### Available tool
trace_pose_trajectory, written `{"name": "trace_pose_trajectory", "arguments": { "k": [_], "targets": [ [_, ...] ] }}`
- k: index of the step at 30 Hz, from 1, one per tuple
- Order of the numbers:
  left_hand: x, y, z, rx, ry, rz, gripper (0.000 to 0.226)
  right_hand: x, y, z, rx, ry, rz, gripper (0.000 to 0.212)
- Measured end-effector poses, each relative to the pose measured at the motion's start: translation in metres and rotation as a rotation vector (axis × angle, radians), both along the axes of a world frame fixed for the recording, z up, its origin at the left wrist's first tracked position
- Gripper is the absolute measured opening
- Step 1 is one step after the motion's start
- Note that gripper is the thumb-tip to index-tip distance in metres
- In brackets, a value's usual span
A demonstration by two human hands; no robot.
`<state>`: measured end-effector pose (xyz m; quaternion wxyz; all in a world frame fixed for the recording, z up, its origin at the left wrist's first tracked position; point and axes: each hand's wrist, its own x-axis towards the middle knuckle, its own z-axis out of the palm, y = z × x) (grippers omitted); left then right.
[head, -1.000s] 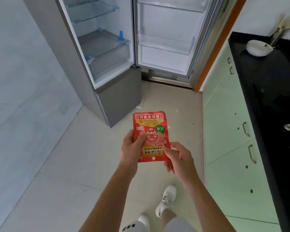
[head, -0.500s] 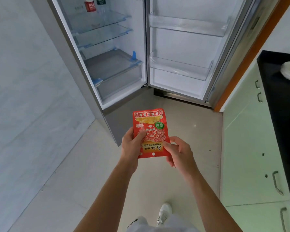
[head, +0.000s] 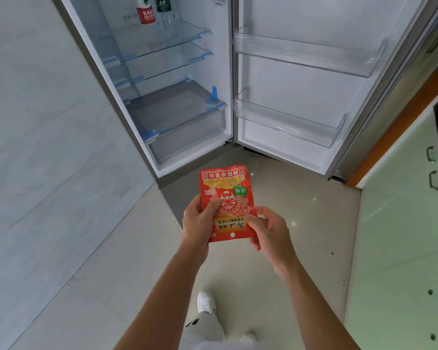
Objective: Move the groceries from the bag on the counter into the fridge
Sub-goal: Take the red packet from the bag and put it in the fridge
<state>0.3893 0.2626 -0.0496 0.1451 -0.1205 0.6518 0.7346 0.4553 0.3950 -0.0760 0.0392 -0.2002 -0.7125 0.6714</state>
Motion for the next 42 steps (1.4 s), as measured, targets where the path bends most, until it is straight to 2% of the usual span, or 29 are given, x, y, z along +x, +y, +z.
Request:
{"name": "trace_pose_trajectory", "arguments": {
  "k": [9, 17, 23, 34, 39, 42],
  "targets": [
    [-0.087, -0.008, -0.014, 0.011, 0.003, 0.058, 0.011, -0.094, -0.001, -0.007, 0.007, -0.017, 0.095, 0.016],
    [-0.219, -0.02, -0.015, 0.02, -0.037, 0.074, 0.022, -0.225, -0.007, 0.002, 0.022, -0.039, 0.143, 0.016],
    [-0.309, -0.03, -0.02, 0.029, -0.044, 0.078, 0.013, -0.314, -0.017, 0.002, 0.004, -0.04, 0.14, 0.015],
    [-0.405, -0.029, -0.029, 0.015, -0.101, 0.115, 0.01, -0.414, -0.013, -0.01, -0.008, -0.061, 0.211, 0.015],
    [-0.441, -0.021, -0.035, -0.008, -0.112, 0.181, 0.024, -0.46, 0.0, -0.021, -0.034, -0.093, 0.277, 0.015],
    [-0.465, -0.015, -0.034, -0.008, -0.101, 0.23, 0.015, -0.495, 0.009, -0.025, -0.005, -0.099, 0.35, 0.018]
  ]
}}
